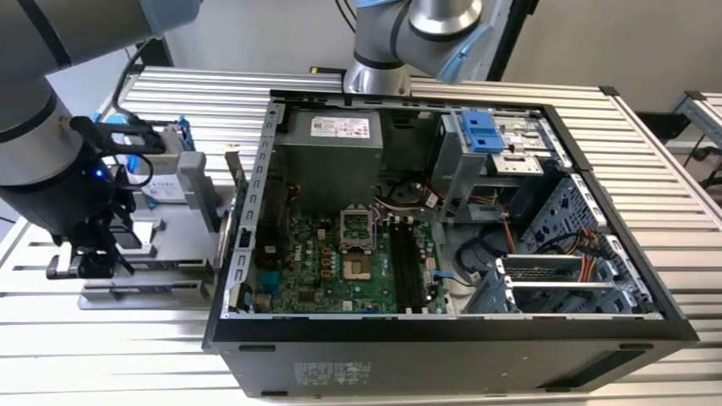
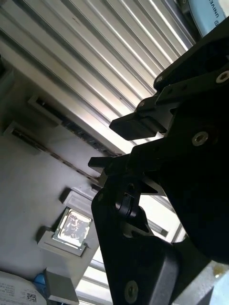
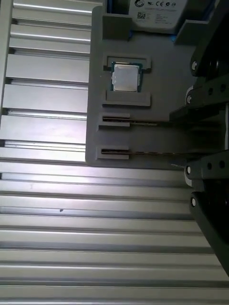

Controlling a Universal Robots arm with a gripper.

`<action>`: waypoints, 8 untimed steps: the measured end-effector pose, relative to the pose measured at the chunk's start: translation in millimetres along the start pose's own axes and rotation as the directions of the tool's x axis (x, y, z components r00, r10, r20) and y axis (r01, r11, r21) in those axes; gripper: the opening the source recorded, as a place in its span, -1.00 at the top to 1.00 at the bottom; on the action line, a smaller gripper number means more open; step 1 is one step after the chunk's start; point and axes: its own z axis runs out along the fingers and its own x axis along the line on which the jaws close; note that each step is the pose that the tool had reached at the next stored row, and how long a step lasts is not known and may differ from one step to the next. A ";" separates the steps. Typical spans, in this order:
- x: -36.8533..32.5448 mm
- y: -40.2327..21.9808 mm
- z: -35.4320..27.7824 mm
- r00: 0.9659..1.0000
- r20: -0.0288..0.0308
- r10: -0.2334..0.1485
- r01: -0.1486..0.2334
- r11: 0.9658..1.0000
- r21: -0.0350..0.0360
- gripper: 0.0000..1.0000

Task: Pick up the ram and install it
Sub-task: 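Pick up the ram and move it above insertion slot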

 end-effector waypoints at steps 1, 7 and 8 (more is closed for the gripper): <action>0.2 -0.3 1.8 1.000 0.000 0.000 0.000 1.000 0.000 -1.00; 1.7 -1.6 12.5 1.000 0.000 0.000 0.000 1.000 0.000 -1.00; 3.1 -1.8 14.2 1.000 0.000 0.000 0.000 1.000 0.000 -1.00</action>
